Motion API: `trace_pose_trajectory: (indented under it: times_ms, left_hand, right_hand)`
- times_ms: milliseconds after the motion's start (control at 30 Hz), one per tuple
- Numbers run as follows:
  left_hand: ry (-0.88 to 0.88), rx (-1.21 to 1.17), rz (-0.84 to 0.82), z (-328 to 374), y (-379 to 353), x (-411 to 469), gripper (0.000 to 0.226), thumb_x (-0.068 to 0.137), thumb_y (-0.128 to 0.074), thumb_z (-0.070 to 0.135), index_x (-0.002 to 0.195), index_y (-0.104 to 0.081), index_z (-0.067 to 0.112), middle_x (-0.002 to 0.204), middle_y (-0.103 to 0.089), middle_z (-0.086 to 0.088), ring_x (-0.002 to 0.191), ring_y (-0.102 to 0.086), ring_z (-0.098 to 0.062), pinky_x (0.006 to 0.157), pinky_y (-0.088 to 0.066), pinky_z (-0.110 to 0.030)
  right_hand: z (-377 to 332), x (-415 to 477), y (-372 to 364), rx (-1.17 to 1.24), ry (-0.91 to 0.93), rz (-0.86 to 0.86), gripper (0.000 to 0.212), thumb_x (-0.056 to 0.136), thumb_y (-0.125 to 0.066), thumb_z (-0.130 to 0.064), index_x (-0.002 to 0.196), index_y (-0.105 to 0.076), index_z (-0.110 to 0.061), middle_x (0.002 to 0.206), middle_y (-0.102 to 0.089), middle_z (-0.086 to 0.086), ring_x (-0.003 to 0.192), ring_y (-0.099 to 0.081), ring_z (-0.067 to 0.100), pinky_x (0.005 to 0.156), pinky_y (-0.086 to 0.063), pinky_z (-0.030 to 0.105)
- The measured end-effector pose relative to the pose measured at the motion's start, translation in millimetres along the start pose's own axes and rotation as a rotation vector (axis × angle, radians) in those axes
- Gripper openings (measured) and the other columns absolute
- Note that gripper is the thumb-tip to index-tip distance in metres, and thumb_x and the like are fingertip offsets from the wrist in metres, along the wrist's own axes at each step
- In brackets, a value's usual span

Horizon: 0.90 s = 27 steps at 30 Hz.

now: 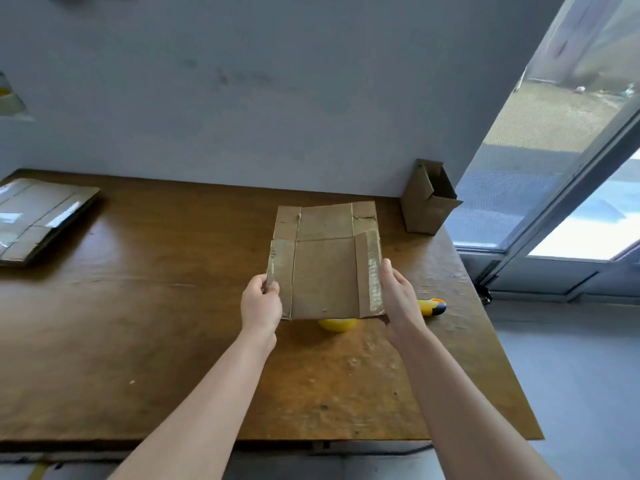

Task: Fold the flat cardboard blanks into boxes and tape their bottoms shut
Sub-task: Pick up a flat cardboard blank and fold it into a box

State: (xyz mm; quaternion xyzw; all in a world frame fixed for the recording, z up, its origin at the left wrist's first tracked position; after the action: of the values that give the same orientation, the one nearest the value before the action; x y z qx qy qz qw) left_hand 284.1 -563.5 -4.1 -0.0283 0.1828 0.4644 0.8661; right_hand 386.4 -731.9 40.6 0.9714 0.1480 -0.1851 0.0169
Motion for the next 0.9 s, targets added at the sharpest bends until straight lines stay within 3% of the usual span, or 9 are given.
trace_pose_trajectory:
  times_ms: [67, 200, 367, 467, 567, 700, 800, 900]
  left_hand:
    - [0.035, -0.016, -0.032, 1.5, -18.7, -0.8, 0.025, 0.101, -0.042, 0.015, 0.122, -0.057, 0.017, 0.118, -0.060, -0.002, 0.106, -0.056, -0.020, 0.087, -0.047, -0.033]
    - [0.119, -0.047, -0.118, 10.6, -49.7, 7.0, 0.021, 0.102, -0.041, 0.015, 0.104, -0.061, 0.021, 0.110, -0.064, -0.005, 0.104, -0.059, -0.025, 0.089, -0.049, -0.043]
    - [0.210, -0.138, -0.223, 20.5, -84.7, 32.5, 0.019, 0.102, -0.040, 0.014, 0.100, -0.059, 0.017, 0.104, -0.063, -0.009, 0.088, -0.058, -0.025, 0.062, -0.049, -0.034]
    - [0.230, -0.144, -0.266, 26.8, -102.1, 48.9, 0.022, 0.102, -0.039, 0.013, 0.098, -0.060, 0.017, 0.094, -0.064, -0.007, 0.075, -0.059, -0.021, 0.046, -0.046, -0.025]
    - [0.211, -0.088, -0.285, 32.9, -115.9, 64.2, 0.023, 0.102, -0.039, 0.013, 0.103, -0.062, 0.016, 0.089, -0.064, -0.006, 0.069, -0.057, -0.020, 0.037, -0.041, -0.019]
    - [0.100, 0.157, -0.240, 39.2, -130.6, 80.7, 0.031, 0.101, -0.039, 0.025, 0.125, -0.059, 0.020, 0.109, -0.061, -0.006, 0.079, -0.055, -0.021, 0.051, -0.043, -0.027]
    - [-0.060, 0.293, -0.215, 43.7, -140.9, 83.6, 0.035, 0.099, -0.043, 0.032, 0.131, -0.055, 0.021, 0.118, -0.061, -0.002, 0.096, -0.058, -0.022, 0.073, -0.052, -0.036]
    - [-0.149, 0.372, -0.161, 46.3, -148.6, 87.2, 0.040, 0.097, -0.051, 0.030, 0.136, -0.049, 0.021, 0.133, -0.056, -0.004, 0.114, -0.055, -0.024, 0.089, -0.049, -0.038]
  right_hand:
    - [-7.7, 6.3, 20.0, 0.088, -0.092, -0.084, 0.037, 0.096, -0.047, -0.052, 0.106, -0.069, -0.024, 0.095, -0.076, 0.000, 0.083, -0.072, 0.017, 0.066, -0.057, 0.034]
    - [-14.3, 27.2, 45.3, 0.289, -0.179, -0.195, 0.050, 0.085, -0.054, -0.062, 0.105, -0.071, -0.020, 0.103, -0.074, 0.006, 0.085, -0.072, 0.024, 0.065, -0.056, 0.037]
    - [-30.0, 57.6, 55.6, 0.478, -0.168, -0.283, 0.049, 0.087, -0.051, -0.055, 0.114, -0.065, -0.016, 0.106, -0.073, 0.007, 0.087, -0.071, 0.022, 0.065, -0.058, 0.035]
    - [-44.0, 78.2, 58.7, 0.254, -0.034, -0.189, 0.033, 0.095, -0.055, -0.041, 0.116, -0.064, -0.018, 0.102, -0.073, 0.008, 0.084, -0.070, 0.021, 0.067, -0.058, 0.040]
    - [-59.0, 96.3, 60.9, -0.011, 0.122, -0.103, 0.024, 0.092, -0.061, -0.029, 0.113, -0.064, -0.017, 0.093, -0.073, 0.002, 0.078, -0.068, 0.013, 0.057, -0.054, 0.030]
    - [-69.9, 117.1, 66.2, -0.116, 0.141, -0.100, 0.019, 0.091, -0.058, -0.006, 0.106, -0.067, -0.013, 0.092, -0.074, 0.007, 0.078, -0.069, 0.018, 0.056, -0.053, 0.030]
    - [-67.0, 130.3, 72.4, -0.076, 0.102, -0.069, 0.019, 0.092, -0.057, -0.004, 0.102, -0.066, -0.017, 0.086, -0.074, 0.002, 0.071, -0.068, 0.013, 0.055, -0.054, 0.027]
    - [-56.9, 143.7, 80.5, -0.057, 0.012, -0.043, 0.022, 0.094, -0.051, -0.005, 0.102, -0.067, -0.019, 0.081, -0.073, 0.000, 0.068, -0.067, 0.013, 0.051, -0.052, 0.026]
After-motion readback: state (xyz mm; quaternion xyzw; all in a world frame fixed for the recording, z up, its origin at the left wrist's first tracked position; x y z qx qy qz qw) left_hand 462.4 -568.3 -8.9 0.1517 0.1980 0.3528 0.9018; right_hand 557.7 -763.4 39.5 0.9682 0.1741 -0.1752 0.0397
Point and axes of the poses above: each hand's wrist, its own x-axis towards the middle knuckle, its own y-axis out of the back of the hand, z = x × y, the point moved 1 cm from there along x, towards the middle knuckle
